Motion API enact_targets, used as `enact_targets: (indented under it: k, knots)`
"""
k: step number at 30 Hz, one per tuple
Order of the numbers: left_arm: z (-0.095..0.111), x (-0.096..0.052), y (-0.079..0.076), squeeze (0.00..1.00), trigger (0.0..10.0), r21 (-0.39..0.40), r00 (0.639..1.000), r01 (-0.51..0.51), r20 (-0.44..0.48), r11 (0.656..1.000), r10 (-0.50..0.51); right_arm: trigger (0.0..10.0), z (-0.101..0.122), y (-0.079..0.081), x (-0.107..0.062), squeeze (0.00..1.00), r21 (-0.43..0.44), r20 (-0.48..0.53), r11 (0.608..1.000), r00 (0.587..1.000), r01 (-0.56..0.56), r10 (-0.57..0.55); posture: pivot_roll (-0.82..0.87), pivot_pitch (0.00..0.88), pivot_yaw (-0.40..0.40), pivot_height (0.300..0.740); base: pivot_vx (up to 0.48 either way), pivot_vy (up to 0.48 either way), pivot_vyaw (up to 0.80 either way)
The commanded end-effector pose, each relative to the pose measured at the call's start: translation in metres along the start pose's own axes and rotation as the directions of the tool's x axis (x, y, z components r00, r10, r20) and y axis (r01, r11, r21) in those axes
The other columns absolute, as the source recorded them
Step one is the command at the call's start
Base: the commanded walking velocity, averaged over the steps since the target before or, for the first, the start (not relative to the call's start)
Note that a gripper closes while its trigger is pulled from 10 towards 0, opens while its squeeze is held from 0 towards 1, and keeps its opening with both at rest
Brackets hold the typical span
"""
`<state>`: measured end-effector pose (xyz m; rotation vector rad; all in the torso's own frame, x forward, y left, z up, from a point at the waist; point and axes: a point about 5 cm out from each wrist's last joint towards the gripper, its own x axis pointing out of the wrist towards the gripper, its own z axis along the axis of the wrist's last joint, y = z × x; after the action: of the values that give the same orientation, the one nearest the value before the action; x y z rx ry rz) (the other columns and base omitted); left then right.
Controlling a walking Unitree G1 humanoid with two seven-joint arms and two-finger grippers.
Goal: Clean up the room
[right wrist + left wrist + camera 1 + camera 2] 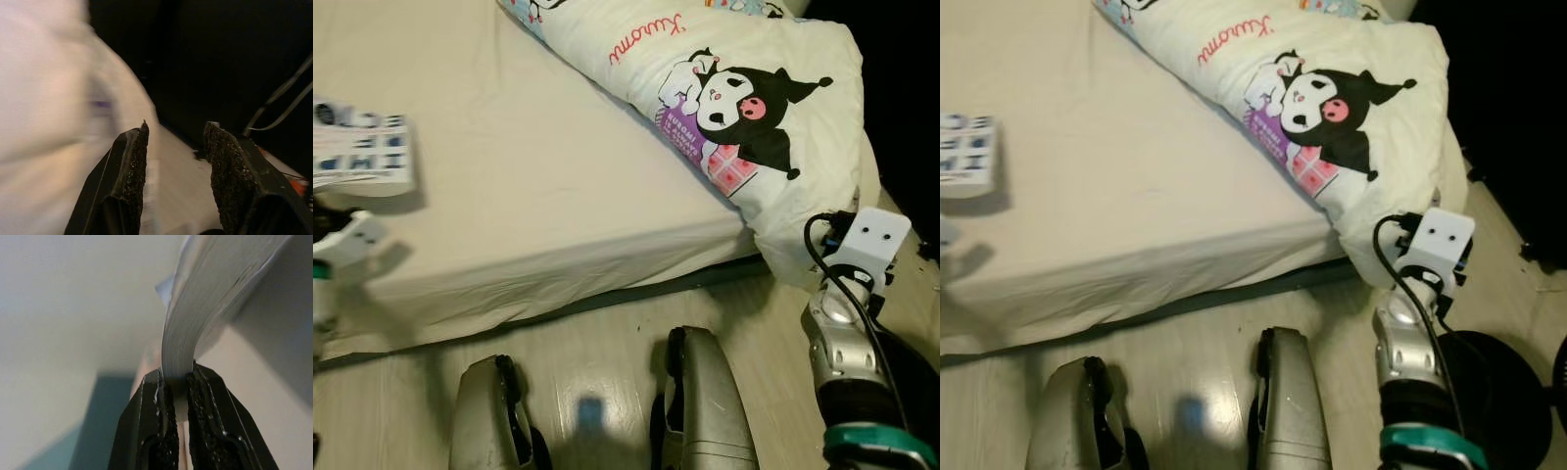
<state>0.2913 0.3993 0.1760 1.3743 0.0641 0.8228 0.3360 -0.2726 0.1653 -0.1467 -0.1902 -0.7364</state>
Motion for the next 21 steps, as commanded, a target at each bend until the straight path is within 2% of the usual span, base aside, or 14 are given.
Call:
enact_targets:
  k: [1,4,5,7,8,10,11,12,13,16,18,19,20,21]
  knots:
    - [-0.04,-0.004,0.009,0.0,10.0,0.036,0.983,0.013,-0.181,0.999,-0.006,10.0,-0.014,-0.015,0.001,0.0,-0.034,-0.034,0.998,0.998,0.049,-0.05,-0.03,0.213,0.041,0.52,0.0,0.0,0.0]
    - [-0.059,-0.009,0.01,0.0,10.0,0.006,0.955,0.078,-0.287,0.997,-0.073,10.0,-0.02,-0.01,0.002,0.0,-0.015,-0.074,1.0,0.997,0.002,-0.003,-0.03,0.215,0.035,0.52,0.0,0.0,0.0]
    - [-0.075,-0.016,0.007,0.0,10.0,-0.098,0.899,0.133,-0.408,0.986,-0.161,10.0,-0.026,0.011,-0.002,0.0,0.034,-0.118,0.992,0.985,-0.121,0.124,-0.04,0.219,0.025,0.52,0.0,0.0,0.0]
    - [-0.081,-0.019,0.006,0.0,10.0,-0.142,0.872,0.133,-0.453,0.981,-0.184,10.0,-0.025,0.025,-0.006,0.0,0.057,-0.12,0.979,0.972,-0.197,0.203,-0.05,0.219,0.02,0.52,0.0,0.0,0.0]
    - [-0.086,-0.021,0.006,0.23,10.0,-0.166,0.856,0.125,-0.481,0.978,-0.191,10.0,-0.023,0.036,-0.01,0.0,0.07,-0.11,0.966,0.961,-0.247,0.254,-0.05,0.219,0.02,0.52,0.0,0.0,0.0]
    - [-0.086,-0.021,0.006,0.23,10.0,-0.166,0.856,0.125,-0.481,0.978,-0.191,10.0,-0.023,0.036,-0.01,0.0,0.07,-0.11,0.966,0.961,-0.247,0.254,-0.05,0.219,0.02,0.52,0.0,0.0,0.0]
    - [-0.091,-0.024,0.007,1.0,10.0,-0.18,0.839,0.121,-0.506,0.976,-0.197,10.0,-0.018,0.049,-0.015,0.0,0.101,-0.095,0.948,0.945,-0.303,0.312,-0.05,0.22,0.013,0.52,0.0,0.0,0.0]
    - [-0.091,-0.024,0.007,1.0,10.0,-0.18,0.839,0.121,-0.506,0.976,-0.197,10.0,-0.018,0.049,-0.015,0.0,0.101,-0.095,0.948,0.945,-0.303,0.312,-0.05,0.22,0.013,0.52,0.0,0.0,0.0]
    - [-0.097,-0.026,0.01,1.0,10.0,-0.189,0.83,0.108,-0.522,0.976,-0.193,10.0,-0.008,0.068,-0.021,0.0,0.163,-0.062,0.912,0.919,-0.377,0.391,-0.05,0.214,0.007,0.52,0.0,0.0,0.0]
    - [-0.096,-0.025,0.011,1.0,10.0,-0.182,0.843,0.107,-0.505,0.978,-0.186,10.0,-0.005,0.073,-0.022,0.0,0.183,-0.052,0.9,0.91,-0.397,0.412,-0.05,0.213,0.005,0.52,0.0,0.0,0.0]
    - [-0.088,-0.02,0.01,1.0,10.0,-0.201,0.878,0.099,-0.443,0.975,-0.18,10.0,-0.004,0.075,-0.022,0.0,0.187,-0.047,0.895,0.906,-0.405,0.42,-0.05,0.212,0.004,0.52,0.0,0.0,0.0]
    - [-0.069,-0.015,0.005,1.0,10.0,-0.263,0.925,0.121,-0.319,0.957,-0.204,10.0,-0.005,0.074,-0.022,0.0,0.187,-0.045,0.894,0.905,-0.407,0.422,-0.04,0.212,0.002,0.52,0.0,0.0,0.0]
    - [-0.034,-0.012,-0.006,1.0,10.0,-0.35,0.962,0.202,-0.104,0.915,-0.252,10.0,-0.005,0.071,-0.02,0.0,0.184,-0.041,0.896,0.908,-0.403,0.417,-0.05,0.215,0.003,0.52,0.0,0.0,0.0]
    - [-0.034,-0.012,-0.006,1.0,10.0,-0.35,0.962,0.202,-0.104,0.915,-0.252,10.0,-0.005,0.071,-0.02,0.0,0.184,-0.041,0.896,0.908,-0.403,0.417,-0.05,0.215,0.003,0.52,0.0,0.0,0.0]
